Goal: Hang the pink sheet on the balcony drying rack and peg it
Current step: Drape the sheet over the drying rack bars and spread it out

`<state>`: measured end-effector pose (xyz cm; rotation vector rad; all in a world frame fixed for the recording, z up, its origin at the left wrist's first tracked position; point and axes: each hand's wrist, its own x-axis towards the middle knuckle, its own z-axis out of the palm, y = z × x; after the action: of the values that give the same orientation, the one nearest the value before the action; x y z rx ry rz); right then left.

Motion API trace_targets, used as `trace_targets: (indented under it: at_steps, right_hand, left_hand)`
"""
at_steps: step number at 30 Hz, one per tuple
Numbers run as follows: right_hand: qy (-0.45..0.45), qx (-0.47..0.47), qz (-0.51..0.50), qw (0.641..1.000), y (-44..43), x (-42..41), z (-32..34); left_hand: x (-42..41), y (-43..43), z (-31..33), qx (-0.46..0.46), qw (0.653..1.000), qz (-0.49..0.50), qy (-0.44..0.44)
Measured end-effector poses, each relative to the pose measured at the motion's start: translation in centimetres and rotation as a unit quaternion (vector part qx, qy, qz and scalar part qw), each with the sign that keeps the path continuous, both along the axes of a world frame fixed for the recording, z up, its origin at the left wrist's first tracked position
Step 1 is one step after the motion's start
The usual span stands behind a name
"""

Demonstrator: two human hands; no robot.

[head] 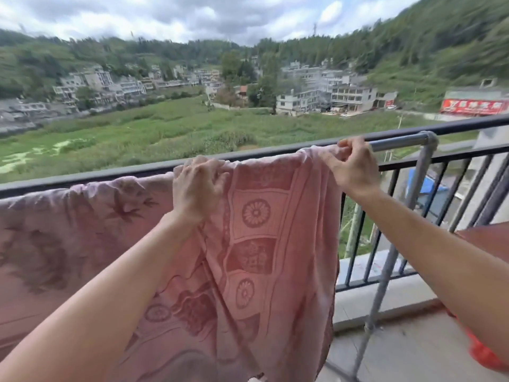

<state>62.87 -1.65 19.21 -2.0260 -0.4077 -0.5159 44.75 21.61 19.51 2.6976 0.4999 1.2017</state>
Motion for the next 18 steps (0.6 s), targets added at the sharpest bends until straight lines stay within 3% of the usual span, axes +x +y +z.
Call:
trace_targets:
  at_steps: [2,4,8,10,12,14,16,18]
  right_hand:
    - [0.125,0.084,0.016,0.989,-0.4,0.2,-0.9]
    - [0.193,0.166,0.053,0.966,0.1,0.6,-1.8]
    - [0.13,0.192,0.076,0.97,-2.1,-1.6,0.5]
    - [0.106,0.272,0.037,0.956,-5.9,0.1,4.0]
    - [0.123,0.319,0.017,0.94,-9.6,2.7,6.2]
    - [0.16,0.301,0.045,0.939,-12.6,5.7,6.0]
    - [0.234,0.195,0.136,0.943,-14.8,7.6,3.2]
    - [0.348,0.091,0.227,0.905,-16.0,8.5,-0.8]
  left_hand:
    - [1.2,-1.1,0.4,-0.015,0.998,-0.03,-0.059]
    - [1.6,-1.7,0.6,-0.021,0.995,-0.051,-0.077]
    - [-4.3,-1.0,0.4,-0.05,0.983,-0.067,-0.161]
    - [-5.3,-1.1,0.3,-0.046,0.98,-0.064,-0.185]
    - [-5.3,-2.1,0.4,-0.026,0.989,-0.047,-0.14]
    - [-4.4,-3.4,-0.1,0.035,0.998,-0.025,-0.051]
    - [-2.2,-5.6,-1.0,0.071,0.997,-0.012,0.008]
    - [0.8,-8.6,-1.6,0.072,0.997,-0.018,0.026]
